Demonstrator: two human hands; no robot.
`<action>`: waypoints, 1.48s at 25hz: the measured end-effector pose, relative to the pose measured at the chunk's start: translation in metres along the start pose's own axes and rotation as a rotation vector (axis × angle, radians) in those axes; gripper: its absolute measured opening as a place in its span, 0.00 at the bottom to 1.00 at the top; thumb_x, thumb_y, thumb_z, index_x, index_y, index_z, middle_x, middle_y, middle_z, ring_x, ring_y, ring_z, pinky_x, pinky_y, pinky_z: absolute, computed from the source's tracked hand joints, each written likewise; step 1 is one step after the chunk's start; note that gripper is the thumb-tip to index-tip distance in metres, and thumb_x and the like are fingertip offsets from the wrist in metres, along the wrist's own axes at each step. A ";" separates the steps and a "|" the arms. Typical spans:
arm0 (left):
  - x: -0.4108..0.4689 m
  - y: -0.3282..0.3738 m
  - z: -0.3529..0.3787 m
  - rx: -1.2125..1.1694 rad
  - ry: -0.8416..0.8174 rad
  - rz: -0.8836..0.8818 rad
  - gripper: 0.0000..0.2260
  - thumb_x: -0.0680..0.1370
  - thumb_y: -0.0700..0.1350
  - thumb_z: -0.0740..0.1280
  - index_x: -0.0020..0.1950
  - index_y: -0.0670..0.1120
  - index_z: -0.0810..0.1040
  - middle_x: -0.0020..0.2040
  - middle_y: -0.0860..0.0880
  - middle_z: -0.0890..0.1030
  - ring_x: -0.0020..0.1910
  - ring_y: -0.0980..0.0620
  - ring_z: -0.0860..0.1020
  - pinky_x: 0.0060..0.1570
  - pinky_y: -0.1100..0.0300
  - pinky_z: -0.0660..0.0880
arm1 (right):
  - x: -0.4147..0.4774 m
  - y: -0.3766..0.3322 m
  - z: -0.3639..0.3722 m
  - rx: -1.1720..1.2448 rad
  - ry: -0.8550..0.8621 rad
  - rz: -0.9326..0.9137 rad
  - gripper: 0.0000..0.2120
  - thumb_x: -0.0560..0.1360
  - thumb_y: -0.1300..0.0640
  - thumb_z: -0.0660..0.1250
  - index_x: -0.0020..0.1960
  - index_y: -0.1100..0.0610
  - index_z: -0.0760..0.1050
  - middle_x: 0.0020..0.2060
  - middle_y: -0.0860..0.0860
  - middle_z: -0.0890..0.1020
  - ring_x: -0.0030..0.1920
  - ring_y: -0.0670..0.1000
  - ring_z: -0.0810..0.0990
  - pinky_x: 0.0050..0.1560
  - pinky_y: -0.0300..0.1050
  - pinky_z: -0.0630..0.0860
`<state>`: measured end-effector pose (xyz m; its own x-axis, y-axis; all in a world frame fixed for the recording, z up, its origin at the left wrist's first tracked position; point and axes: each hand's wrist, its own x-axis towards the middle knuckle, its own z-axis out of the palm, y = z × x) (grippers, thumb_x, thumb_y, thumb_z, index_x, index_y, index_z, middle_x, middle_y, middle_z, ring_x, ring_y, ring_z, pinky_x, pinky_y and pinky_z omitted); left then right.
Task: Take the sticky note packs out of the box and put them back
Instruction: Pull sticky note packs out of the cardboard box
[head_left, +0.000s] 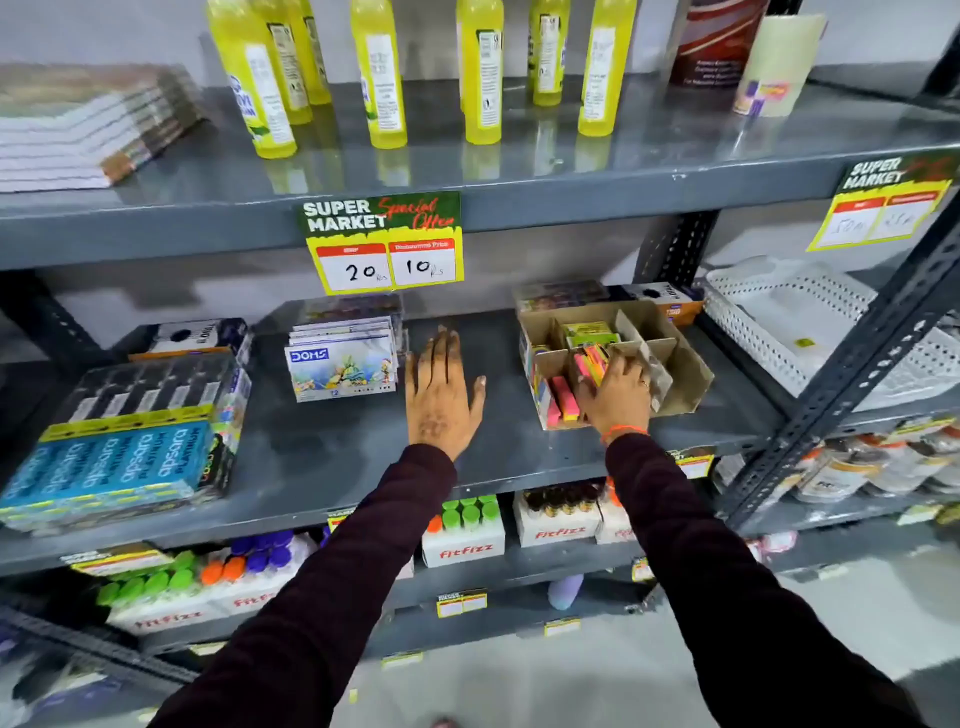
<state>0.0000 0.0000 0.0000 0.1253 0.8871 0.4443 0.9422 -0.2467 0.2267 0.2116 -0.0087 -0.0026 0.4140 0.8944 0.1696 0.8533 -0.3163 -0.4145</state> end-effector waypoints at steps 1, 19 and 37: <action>0.002 -0.003 0.003 -0.017 -0.019 -0.010 0.28 0.78 0.52 0.59 0.73 0.40 0.58 0.74 0.40 0.64 0.72 0.42 0.62 0.72 0.44 0.57 | 0.004 0.002 0.001 0.017 -0.046 0.032 0.28 0.78 0.50 0.62 0.70 0.67 0.61 0.65 0.68 0.71 0.63 0.67 0.72 0.63 0.58 0.70; -0.018 -0.076 0.005 -0.054 -0.080 -0.036 0.31 0.76 0.56 0.59 0.71 0.36 0.61 0.69 0.37 0.70 0.69 0.39 0.67 0.70 0.42 0.62 | 0.004 -0.054 -0.035 0.144 0.329 -0.002 0.23 0.74 0.48 0.68 0.58 0.66 0.71 0.50 0.66 0.81 0.48 0.66 0.81 0.45 0.55 0.77; -0.093 -0.166 0.007 0.219 -0.645 0.034 0.48 0.68 0.40 0.71 0.75 0.45 0.38 0.78 0.47 0.39 0.76 0.49 0.42 0.75 0.50 0.47 | -0.078 -0.095 0.063 0.454 -0.234 0.224 0.36 0.79 0.54 0.63 0.77 0.66 0.47 0.76 0.66 0.52 0.75 0.66 0.53 0.75 0.55 0.52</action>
<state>-0.1660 -0.0386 -0.0853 0.2525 0.9521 -0.1727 0.9670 -0.2544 0.0111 0.0781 -0.0289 -0.0329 0.4436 0.8838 -0.1487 0.5087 -0.3849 -0.7701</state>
